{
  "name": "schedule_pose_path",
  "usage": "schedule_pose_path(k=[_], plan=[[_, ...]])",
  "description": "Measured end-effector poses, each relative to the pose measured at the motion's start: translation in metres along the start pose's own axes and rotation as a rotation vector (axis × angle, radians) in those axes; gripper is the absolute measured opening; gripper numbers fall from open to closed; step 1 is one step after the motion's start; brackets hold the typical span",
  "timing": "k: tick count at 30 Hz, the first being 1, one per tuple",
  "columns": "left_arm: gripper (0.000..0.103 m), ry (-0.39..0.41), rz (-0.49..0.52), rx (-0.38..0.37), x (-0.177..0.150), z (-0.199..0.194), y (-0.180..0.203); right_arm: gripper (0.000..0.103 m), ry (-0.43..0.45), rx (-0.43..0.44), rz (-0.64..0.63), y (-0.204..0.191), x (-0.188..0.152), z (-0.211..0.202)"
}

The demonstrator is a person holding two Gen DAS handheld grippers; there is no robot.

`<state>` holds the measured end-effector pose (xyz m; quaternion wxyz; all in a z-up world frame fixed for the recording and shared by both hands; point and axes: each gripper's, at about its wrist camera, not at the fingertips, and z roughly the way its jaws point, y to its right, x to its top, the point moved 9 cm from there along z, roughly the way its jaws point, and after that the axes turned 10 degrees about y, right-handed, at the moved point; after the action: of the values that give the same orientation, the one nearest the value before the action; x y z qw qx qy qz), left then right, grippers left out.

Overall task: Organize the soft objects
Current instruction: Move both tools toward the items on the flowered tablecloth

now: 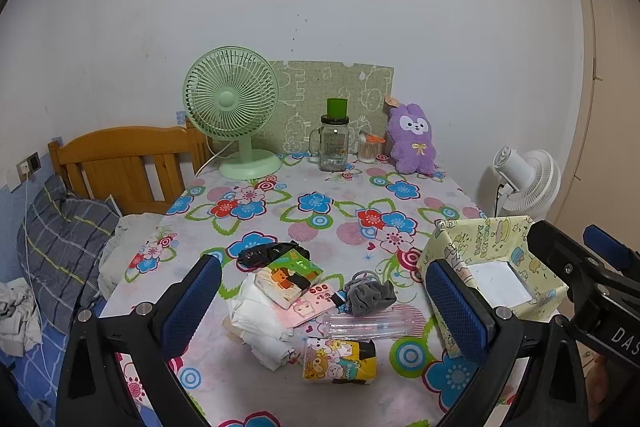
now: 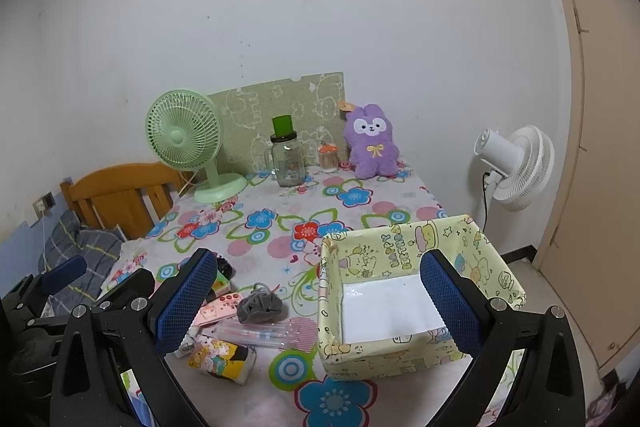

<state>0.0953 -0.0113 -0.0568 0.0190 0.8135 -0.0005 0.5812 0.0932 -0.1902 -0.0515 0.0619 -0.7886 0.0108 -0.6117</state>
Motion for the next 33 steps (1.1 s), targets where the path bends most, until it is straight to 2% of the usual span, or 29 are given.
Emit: schedule_pose_path(k=[33], plan=[[0.101, 0.013, -0.001, 0.006, 0.0083, -0.0030, -0.0094, 0.102, 0.013, 0.010, -0.006, -0.0088, 0.0027, 0.0022]])
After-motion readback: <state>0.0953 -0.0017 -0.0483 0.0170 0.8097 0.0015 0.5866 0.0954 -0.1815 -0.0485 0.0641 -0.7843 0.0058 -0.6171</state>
